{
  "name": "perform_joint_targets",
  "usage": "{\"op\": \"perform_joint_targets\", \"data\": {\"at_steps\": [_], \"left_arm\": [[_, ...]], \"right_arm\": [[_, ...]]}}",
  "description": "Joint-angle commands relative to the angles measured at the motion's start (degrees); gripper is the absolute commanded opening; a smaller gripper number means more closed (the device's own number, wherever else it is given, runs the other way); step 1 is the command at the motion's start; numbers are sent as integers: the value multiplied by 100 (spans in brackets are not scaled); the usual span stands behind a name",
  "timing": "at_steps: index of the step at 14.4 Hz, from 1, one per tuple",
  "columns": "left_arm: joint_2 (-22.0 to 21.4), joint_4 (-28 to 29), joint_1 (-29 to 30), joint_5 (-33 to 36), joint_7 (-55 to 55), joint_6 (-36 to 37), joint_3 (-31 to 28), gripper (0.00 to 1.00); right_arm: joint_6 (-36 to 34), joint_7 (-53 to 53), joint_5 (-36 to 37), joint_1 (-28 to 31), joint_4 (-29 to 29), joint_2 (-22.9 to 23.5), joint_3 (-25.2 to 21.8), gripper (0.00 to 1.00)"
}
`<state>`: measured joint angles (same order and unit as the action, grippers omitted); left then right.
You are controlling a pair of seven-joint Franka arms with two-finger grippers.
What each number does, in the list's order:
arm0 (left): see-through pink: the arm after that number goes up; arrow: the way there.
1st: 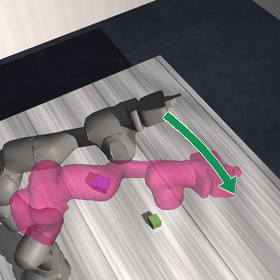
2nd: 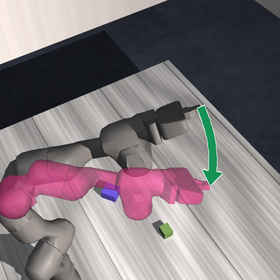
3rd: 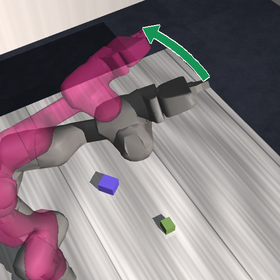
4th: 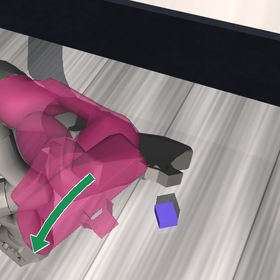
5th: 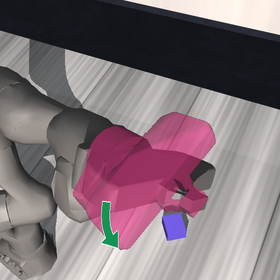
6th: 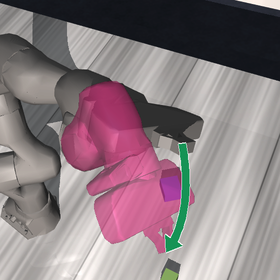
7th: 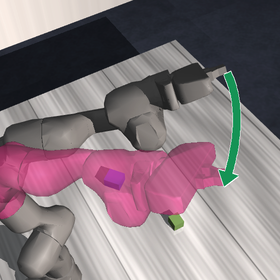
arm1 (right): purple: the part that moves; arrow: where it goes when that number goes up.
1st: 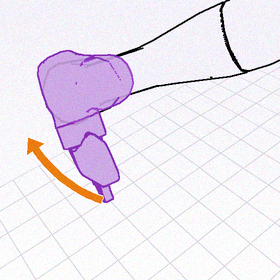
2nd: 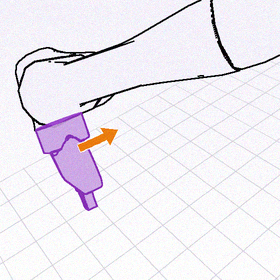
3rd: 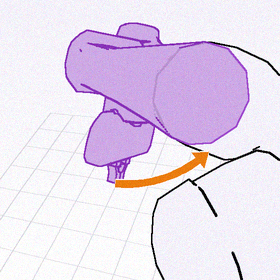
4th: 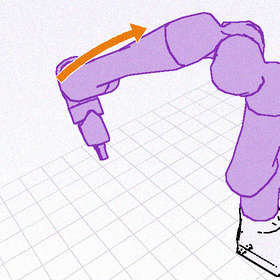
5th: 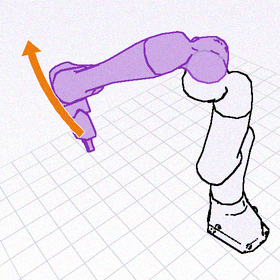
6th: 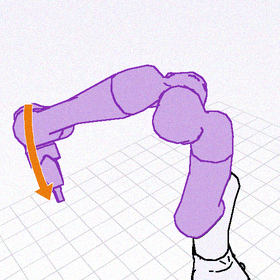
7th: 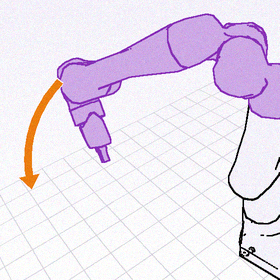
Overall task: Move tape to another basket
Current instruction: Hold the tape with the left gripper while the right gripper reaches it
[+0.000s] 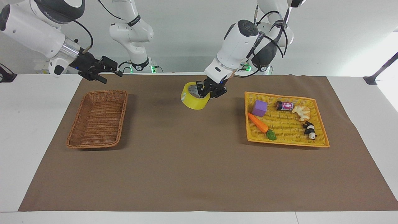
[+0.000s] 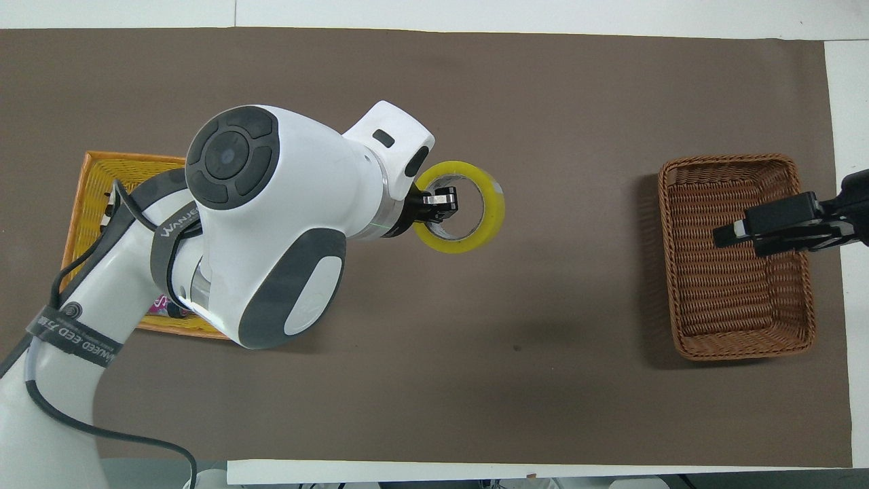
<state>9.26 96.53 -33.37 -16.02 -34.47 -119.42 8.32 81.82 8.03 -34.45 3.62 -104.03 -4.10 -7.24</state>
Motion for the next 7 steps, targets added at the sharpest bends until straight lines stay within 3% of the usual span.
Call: {"op": "perform_joint_targets", "data": {"at_steps": [1,3,7], "left_arm": [[-21,-56,-38,-112,125,42,-41,0],[-30,-56,-47,-112,247,68,-41,0],[-30,-47,-47,-112,537,77,-41,0]], "right_arm": [[298,391,-1008,60,-687,-179,38,100],[1068,1581,-1545,-71,-1021,-187,55,100],[1528,1825,-2362,-703,-1057,102,56,100]]}}
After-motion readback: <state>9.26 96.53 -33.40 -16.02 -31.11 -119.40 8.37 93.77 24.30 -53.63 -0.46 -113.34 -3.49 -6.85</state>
